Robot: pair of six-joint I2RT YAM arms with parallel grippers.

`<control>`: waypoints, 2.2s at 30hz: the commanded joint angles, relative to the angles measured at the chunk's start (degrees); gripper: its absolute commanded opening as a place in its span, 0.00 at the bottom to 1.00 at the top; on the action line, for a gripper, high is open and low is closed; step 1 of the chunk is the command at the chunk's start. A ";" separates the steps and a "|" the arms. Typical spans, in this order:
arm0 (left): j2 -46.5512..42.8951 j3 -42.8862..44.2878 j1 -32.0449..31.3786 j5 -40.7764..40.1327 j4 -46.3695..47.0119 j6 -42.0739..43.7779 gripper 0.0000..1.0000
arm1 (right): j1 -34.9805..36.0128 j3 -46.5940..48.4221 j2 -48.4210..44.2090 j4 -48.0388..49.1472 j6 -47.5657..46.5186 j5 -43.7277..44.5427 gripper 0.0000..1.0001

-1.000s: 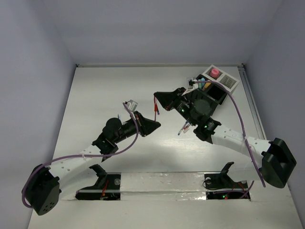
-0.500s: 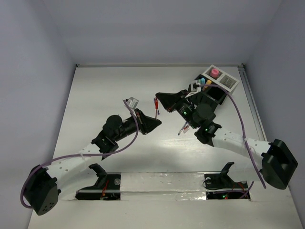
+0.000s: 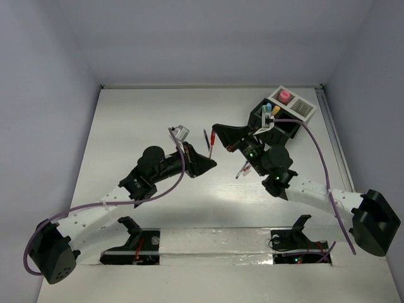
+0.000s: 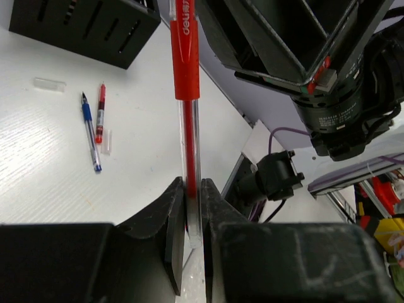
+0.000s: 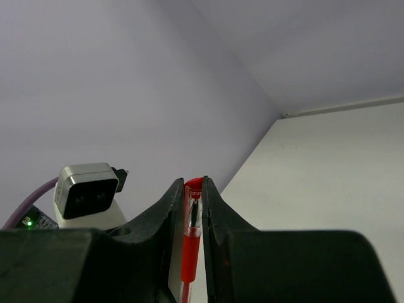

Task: Sort the stationery into containers
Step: Close the pen cap on the pen, then place the pen in the storage box.

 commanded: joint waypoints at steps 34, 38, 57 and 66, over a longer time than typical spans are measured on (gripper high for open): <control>-4.65 -4.02 3.12 4.51 16.91 -2.81 0.00 | -1.64 6.02 -14.50 -30.18 -12.61 -13.61 0.71; -3.78 -5.17 3.12 6.72 19.64 -3.78 0.00 | -6.41 10.68 -16.27 -38.63 -16.38 -25.83 0.85; 1.06 -4.12 2.51 16.83 22.90 -4.57 0.00 | -8.26 20.53 -0.89 -30.82 -14.20 -45.81 0.70; 0.01 -5.08 2.51 16.13 22.29 -3.69 0.00 | -8.26 20.71 -0.71 -32.48 -14.02 -38.45 0.04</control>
